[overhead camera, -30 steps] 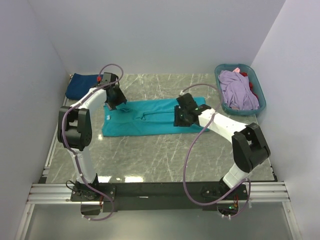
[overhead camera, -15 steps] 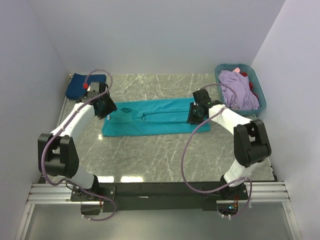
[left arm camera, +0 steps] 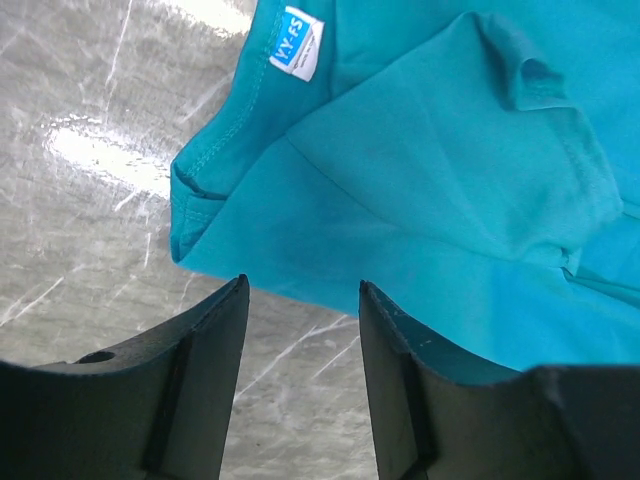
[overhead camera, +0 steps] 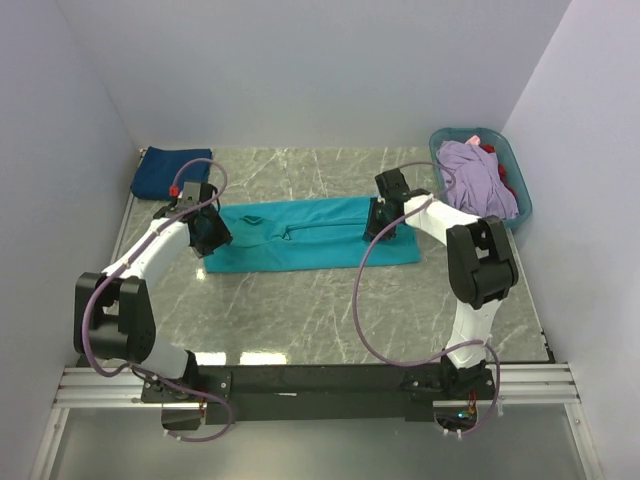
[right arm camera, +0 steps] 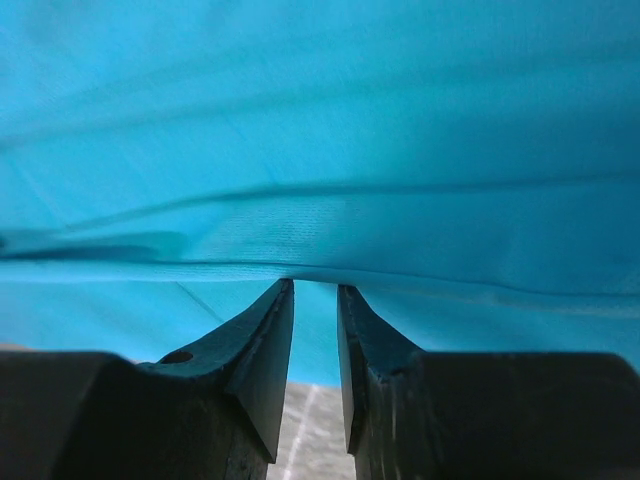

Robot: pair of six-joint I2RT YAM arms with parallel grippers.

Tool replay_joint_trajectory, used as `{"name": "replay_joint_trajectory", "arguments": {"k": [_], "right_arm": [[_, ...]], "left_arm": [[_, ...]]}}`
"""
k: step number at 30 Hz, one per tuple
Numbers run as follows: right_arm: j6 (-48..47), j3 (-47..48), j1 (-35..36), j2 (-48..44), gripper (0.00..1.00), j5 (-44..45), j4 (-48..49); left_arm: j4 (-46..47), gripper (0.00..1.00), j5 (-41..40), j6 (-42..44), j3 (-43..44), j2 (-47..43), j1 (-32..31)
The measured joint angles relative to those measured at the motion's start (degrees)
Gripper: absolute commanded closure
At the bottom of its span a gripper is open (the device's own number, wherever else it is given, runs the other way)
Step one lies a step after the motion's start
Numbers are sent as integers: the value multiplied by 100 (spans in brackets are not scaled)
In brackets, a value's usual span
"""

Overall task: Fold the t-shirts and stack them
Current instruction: Fold the tshirt

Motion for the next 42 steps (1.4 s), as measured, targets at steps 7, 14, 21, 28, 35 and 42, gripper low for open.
{"name": "replay_joint_trajectory", "arguments": {"k": [7, 14, 21, 28, 35, 42], "right_arm": [[0, 557, -208, 457, 68, 131, 79], [-9, 664, -319, 627, 63, 127, 94], [-20, 177, -319, -72, 63, 125, 188], [-22, -656, -319, -1353, 63, 133, 299], [-24, -1143, -330, -1777, 63, 138, 304], [-37, -1421, -409, -1886, 63, 155, 315]], "left_arm": [[76, 43, 201, 81, 0, -15, 0], [131, 43, 560, 101, 501, 501, -61], [166, 74, 669, 166, 1552, 1434, -162], [103, 78, 675, 179, 2092, 2232, -216], [50, 78, 647, 179, 2490, 2822, -275], [-11, 76, 605, 116, 3257, 3497, -232]]}}
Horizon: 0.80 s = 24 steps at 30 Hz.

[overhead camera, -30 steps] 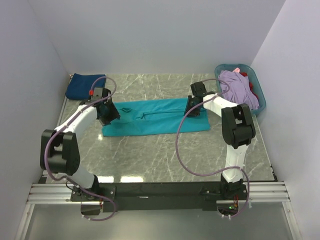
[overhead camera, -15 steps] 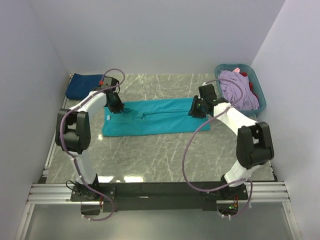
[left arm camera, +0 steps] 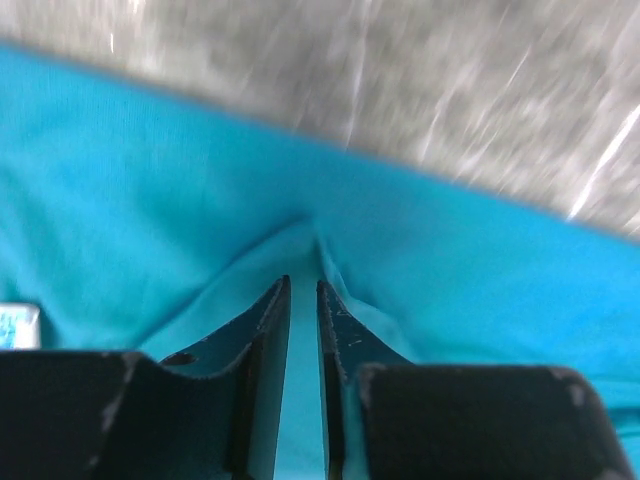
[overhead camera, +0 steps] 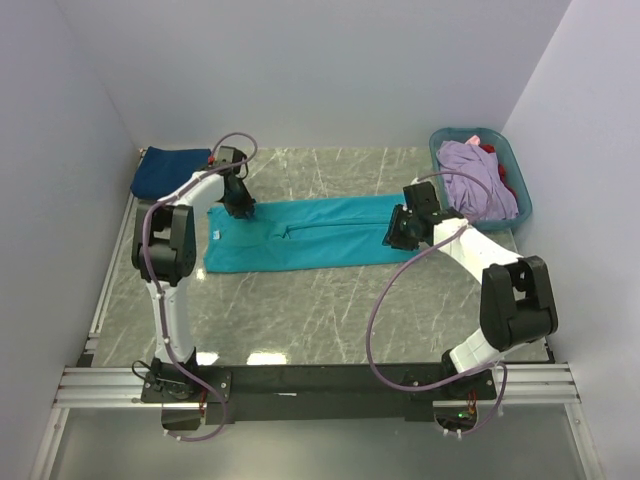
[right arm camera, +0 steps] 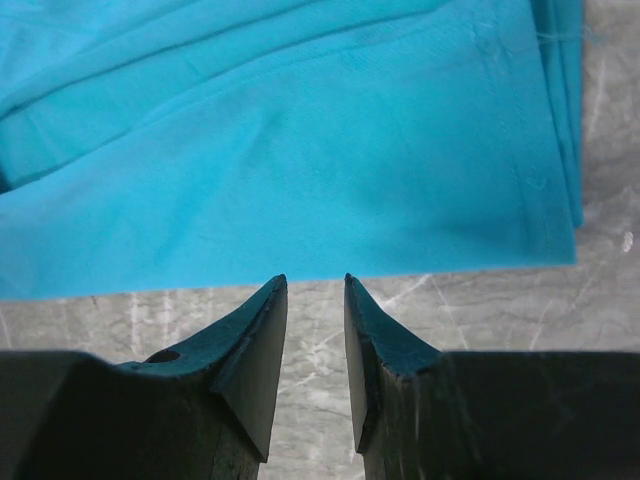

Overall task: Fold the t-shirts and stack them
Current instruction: Fold the tshirt

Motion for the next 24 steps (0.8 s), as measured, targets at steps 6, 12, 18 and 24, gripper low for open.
{"name": "replay_joint_trajectory", "arguments": {"k": [6, 12, 18, 24], "right_arm": [[-7, -190, -76, -28, 63, -31, 52], [37, -389, -459, -44, 64, -184, 157], [133, -542, -918, -48, 65, -201, 205], [190, -546, -1003, 98, 65, -138, 256]], "left_arm": [[85, 71, 9, -219, 595, 413, 166], [153, 57, -11, -245, 481, 291, 295], [-2, 54, -492, -367, -1036, -1493, 297], [120, 55, -680, -463, -2616, -3167, 297]]}}
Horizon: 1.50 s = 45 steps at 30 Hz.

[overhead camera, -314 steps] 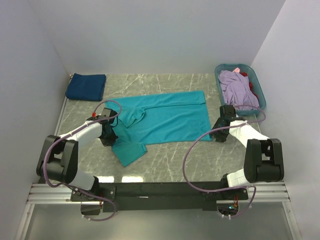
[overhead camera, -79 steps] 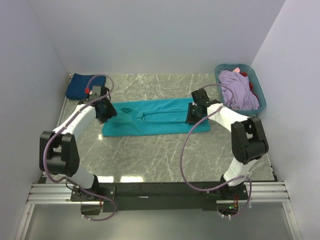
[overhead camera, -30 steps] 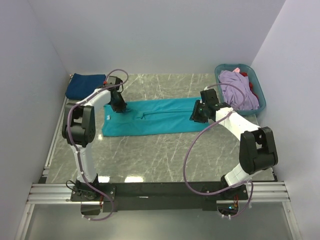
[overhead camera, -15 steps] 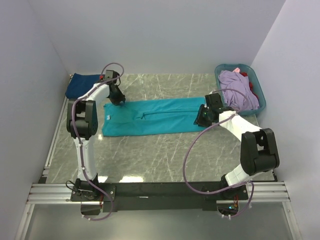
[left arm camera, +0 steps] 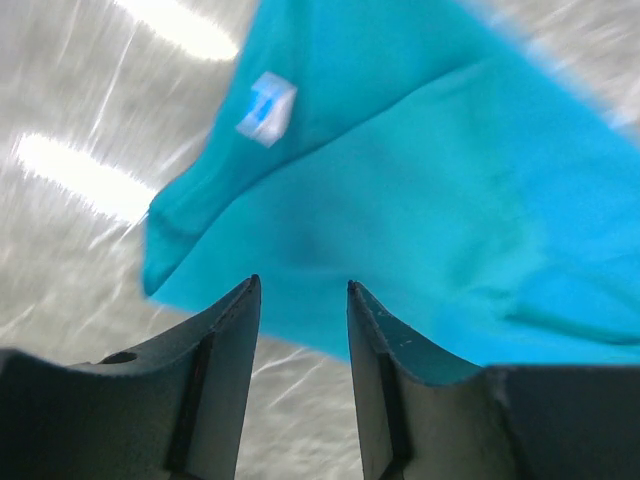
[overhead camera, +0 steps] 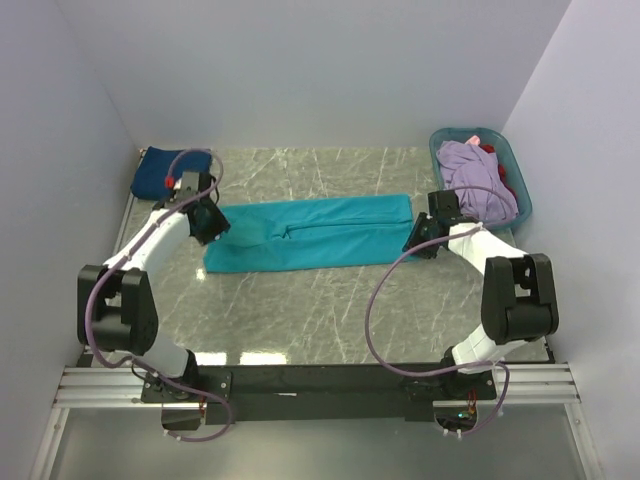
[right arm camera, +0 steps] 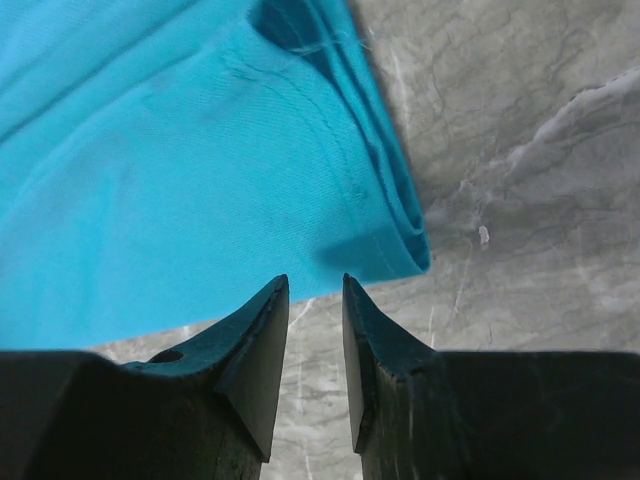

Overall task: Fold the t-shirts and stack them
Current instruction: Fold the tshirt

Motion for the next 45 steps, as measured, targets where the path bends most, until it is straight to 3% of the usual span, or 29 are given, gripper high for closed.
{"name": "replay_joint_trajectory", "arguments": {"k": [6, 13, 22, 29, 33, 45], "right_arm": [[-11, 2, 81, 254, 66, 101, -26], [-186, 291, 621, 254, 65, 662, -203], [-376, 772, 929, 588, 66, 1228, -470], [-442, 813, 966, 933, 65, 1432, -796], [-461, 850, 1071, 1043, 65, 1532, -1010], [-669, 522, 1639, 776, 65, 1209, -1464]], "left_arm": [[17, 60, -37, -48, -855, 153, 0], [59, 64, -79, -85, -1005, 507, 57], [-44, 58, -243, -101, -1003, 247, 72], [-68, 60, -326, -103, -699, 382, -44], [-7, 60, -348, -81, -584, 1014, -66], [-739, 58, -426, 295, 1499, 2542, 17]]}}
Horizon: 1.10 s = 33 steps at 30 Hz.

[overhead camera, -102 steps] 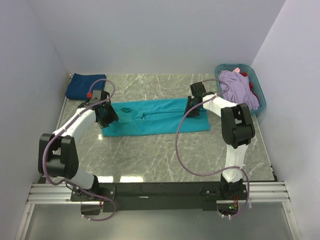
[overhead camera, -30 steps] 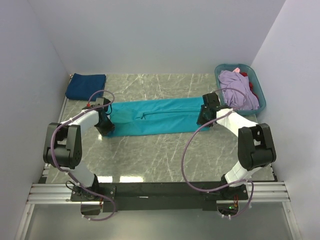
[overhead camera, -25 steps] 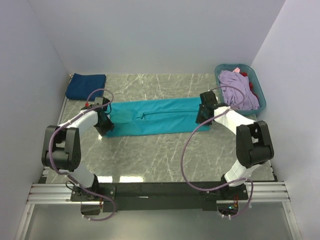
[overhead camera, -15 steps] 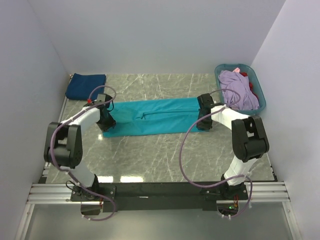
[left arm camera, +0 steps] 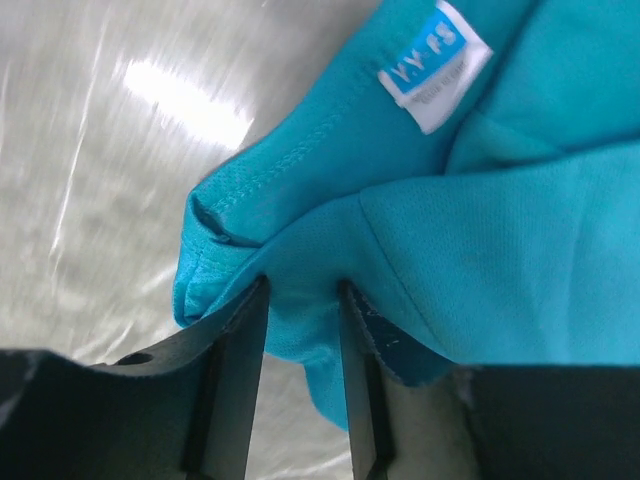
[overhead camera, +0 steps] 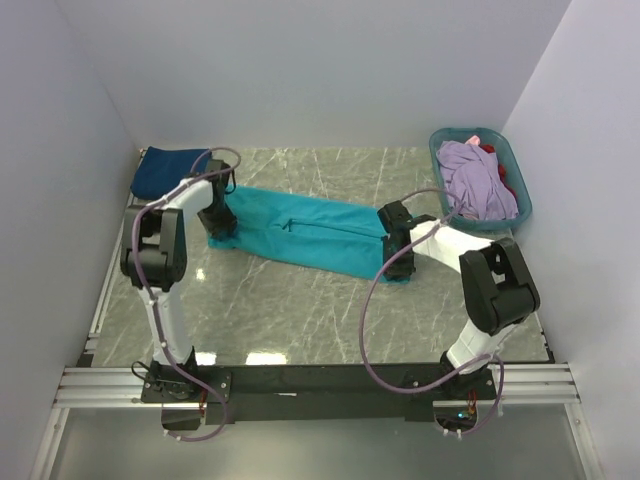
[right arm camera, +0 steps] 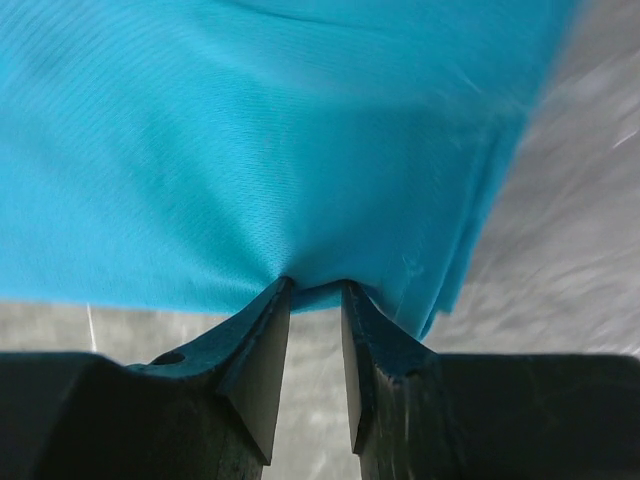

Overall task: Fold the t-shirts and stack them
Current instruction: Fold the tshirt

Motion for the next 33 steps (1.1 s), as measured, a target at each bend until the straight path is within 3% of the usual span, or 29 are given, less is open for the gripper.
{"name": "replay_joint_trajectory", "arguments": {"k": [8, 14, 16, 21, 33], "right_arm": [[-214, -153, 1180, -184, 63, -632, -693], [-308, 343, 1856, -131, 55, -894, -1340], [-323, 627, 1829, -146, 53, -752, -1434], [-367, 1257, 1639, -229, 43, -393, -1375], [-693, 1379, 404, 199, 34, -605, -321]], "left_arm": [[-404, 42, 57, 409, 2100, 1355, 2], [-428, 36, 72, 603, 2651, 1663, -7], [-422, 33, 74, 649, 2653, 1659, -11], [-439, 14, 55, 713, 2653, 1512, -33], [-490, 11, 114, 282, 2085, -188, -599]]}}
